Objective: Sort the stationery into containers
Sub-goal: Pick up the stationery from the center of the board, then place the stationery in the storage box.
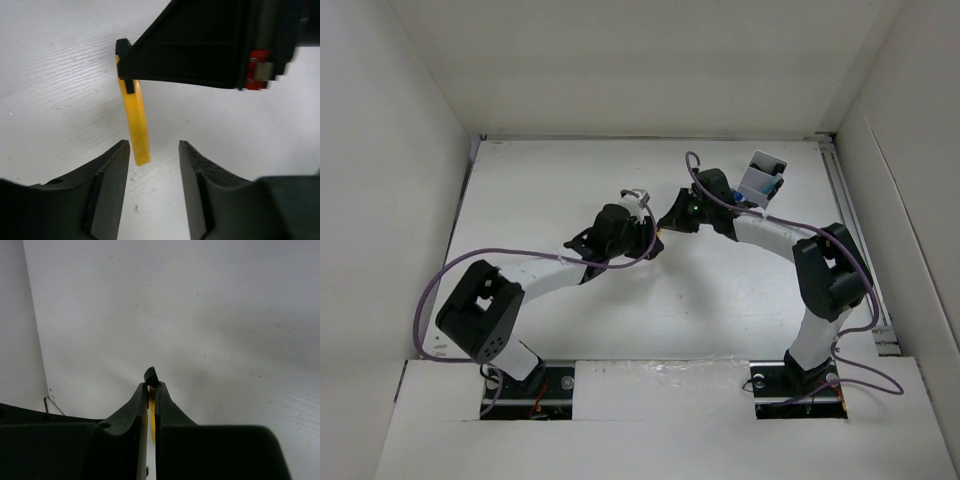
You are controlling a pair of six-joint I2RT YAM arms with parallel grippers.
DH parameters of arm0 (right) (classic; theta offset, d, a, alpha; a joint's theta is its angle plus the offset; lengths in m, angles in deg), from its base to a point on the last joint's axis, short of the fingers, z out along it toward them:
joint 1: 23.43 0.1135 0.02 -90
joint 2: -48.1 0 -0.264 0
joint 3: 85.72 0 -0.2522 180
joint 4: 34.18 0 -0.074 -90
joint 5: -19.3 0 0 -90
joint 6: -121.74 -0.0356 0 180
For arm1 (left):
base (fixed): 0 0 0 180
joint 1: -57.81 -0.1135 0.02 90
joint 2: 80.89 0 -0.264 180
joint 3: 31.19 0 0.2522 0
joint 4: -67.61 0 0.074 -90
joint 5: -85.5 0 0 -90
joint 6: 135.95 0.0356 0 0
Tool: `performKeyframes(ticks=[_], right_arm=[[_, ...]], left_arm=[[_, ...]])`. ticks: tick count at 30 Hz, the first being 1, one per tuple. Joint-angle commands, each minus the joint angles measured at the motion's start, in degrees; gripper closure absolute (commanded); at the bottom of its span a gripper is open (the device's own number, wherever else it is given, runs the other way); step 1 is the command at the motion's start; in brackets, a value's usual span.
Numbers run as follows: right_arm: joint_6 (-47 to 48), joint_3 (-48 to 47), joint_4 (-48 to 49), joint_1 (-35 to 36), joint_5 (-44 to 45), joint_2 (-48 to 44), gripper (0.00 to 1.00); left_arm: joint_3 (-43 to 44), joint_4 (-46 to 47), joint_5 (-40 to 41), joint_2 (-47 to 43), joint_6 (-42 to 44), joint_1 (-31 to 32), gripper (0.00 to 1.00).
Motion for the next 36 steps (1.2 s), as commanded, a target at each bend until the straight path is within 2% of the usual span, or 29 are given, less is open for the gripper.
performKeyframes(ticks=[1, 4, 7, 9, 12, 13, 14, 20, 25, 30, 36], right_arm=[[-0.37, -2.28, 2.97, 0.16, 2.11, -2.65, 1.00], [-0.99, -2.28, 2.97, -0.36, 3.86, -4.05, 1.00], [-0.99, -2.28, 2.97, -1.06, 6.76, -5.20, 1.00], [-0.99, -2.80, 2.97, -1.76, 7.82, -5.72, 1.00], [-0.99, -3.33, 2.44, -4.40, 8.35, -5.73, 1.00], [-0.99, -3.33, 1.83, -5.28, 8.87, -6.51, 1.00], [-0.99, -3.33, 1.82, -6.94, 9.58, -7.65, 1.00], [-2.13, -3.33, -0.28, -13.28, 16.59, -13.02, 1.00], [-3.27, -3.33, -3.44, -15.30, 40.66, -17.15, 1.00], [-3.27, -7.80, -8.45, -17.94, 50.43, -14.96, 1.00], [-5.19, -12.90, -12.76, -17.94, 61.95, -9.43, 1.00]], left_arm=[[-1.96, 4.98, -3.79, -5.91, 0.18, 0.24, 0.58], [-2.49, 5.51, -3.80, -8.46, -0.35, 0.24, 0.45], [-3.63, 5.51, -3.80, -10.83, -0.35, 0.24, 0.42], [-4.16, 5.51, -3.27, -12.06, -0.35, 0.24, 0.35], [-4.16, 5.51, -2.74, -12.77, -0.35, 0.24, 0.30], [-4.68, 5.51, -3.27, -13.30, -0.35, 0.24, 0.22], [-4.69, 6.12, -3.27, -13.30, -0.35, 0.24, 0.00], [-5.21, 6.13, -3.80, -14.53, -0.97, 0.24, 0.00], [-5.21, 5.34, -3.80, -14.53, -0.97, 0.24, 0.00], [-6.44, 6.92, -4.41, -15.76, -2.20, 0.24, 0.00], [-6.44, 6.92, -3.62, -16.29, -2.20, 0.24, 0.00]])
